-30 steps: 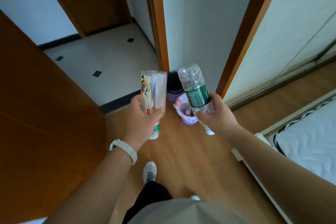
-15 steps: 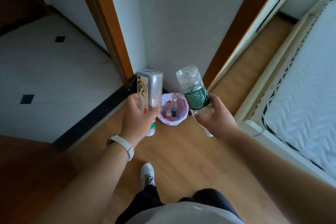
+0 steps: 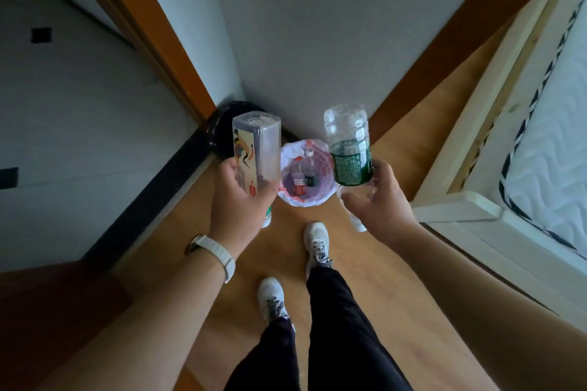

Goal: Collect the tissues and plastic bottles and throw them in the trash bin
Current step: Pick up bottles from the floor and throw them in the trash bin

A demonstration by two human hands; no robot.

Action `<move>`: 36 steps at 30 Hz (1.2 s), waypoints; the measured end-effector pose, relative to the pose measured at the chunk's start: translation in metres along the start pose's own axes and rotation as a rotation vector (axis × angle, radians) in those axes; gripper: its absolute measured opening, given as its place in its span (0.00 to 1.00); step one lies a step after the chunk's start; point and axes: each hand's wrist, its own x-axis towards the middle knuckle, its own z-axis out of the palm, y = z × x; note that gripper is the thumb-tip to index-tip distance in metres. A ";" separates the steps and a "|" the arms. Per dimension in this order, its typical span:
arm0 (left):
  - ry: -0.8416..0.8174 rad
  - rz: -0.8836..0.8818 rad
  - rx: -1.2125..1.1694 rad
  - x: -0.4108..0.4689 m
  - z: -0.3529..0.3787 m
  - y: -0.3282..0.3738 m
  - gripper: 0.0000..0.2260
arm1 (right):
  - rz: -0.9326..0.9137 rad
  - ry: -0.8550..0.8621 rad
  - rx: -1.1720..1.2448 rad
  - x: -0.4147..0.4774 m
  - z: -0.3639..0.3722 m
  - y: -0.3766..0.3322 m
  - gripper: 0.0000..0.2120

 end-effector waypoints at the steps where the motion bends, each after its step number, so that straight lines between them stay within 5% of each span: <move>1: 0.000 -0.007 0.012 0.014 0.010 -0.011 0.25 | 0.014 -0.009 0.002 0.018 0.011 0.010 0.32; 12: -0.029 -0.205 0.026 0.171 0.152 -0.160 0.24 | 0.117 -0.055 0.001 0.211 0.130 0.144 0.32; 24: -0.029 -0.210 0.168 0.274 0.283 -0.305 0.24 | 0.062 -0.041 -0.075 0.331 0.239 0.267 0.36; 28: -0.039 -0.183 0.215 0.275 0.289 -0.321 0.31 | 0.061 -0.016 -0.094 0.337 0.250 0.286 0.37; 36: -0.172 -0.125 0.361 0.246 0.246 -0.283 0.25 | 0.024 -0.100 -0.250 0.305 0.220 0.256 0.28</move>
